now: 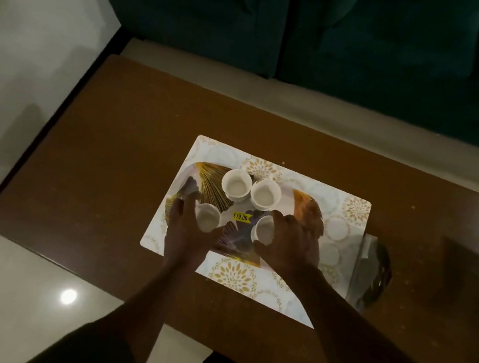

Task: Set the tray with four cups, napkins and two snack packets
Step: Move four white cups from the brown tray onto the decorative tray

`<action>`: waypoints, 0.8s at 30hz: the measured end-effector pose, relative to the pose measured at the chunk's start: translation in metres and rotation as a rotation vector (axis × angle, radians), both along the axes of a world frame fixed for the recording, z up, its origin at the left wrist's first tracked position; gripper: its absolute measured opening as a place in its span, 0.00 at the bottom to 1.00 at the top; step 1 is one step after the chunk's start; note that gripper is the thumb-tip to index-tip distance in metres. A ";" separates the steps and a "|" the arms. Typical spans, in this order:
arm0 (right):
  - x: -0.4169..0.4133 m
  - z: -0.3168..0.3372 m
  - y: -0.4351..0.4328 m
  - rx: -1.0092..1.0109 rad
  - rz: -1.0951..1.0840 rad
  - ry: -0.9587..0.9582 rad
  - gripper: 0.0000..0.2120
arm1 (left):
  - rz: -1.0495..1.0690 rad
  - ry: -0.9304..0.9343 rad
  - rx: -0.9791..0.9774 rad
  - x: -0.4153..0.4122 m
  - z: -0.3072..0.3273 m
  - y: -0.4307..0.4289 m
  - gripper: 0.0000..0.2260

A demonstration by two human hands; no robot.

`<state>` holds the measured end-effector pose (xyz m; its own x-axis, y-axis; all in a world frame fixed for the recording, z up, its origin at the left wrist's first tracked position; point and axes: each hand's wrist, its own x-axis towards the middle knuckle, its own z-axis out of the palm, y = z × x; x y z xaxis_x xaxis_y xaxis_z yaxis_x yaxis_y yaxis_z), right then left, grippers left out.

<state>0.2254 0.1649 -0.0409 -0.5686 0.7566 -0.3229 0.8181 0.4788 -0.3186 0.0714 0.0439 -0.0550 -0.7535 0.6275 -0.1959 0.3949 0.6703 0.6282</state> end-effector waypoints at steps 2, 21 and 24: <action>-0.008 -0.005 -0.004 -0.002 -0.037 0.012 0.32 | 0.008 0.014 -0.017 0.004 -0.005 0.006 0.43; 0.003 0.000 -0.019 -0.035 -0.083 0.035 0.28 | -0.456 0.176 -0.132 -0.027 -0.020 -0.022 0.35; -0.005 -0.003 -0.025 -0.106 -0.186 0.120 0.29 | -0.375 0.102 -0.094 -0.018 -0.018 -0.013 0.31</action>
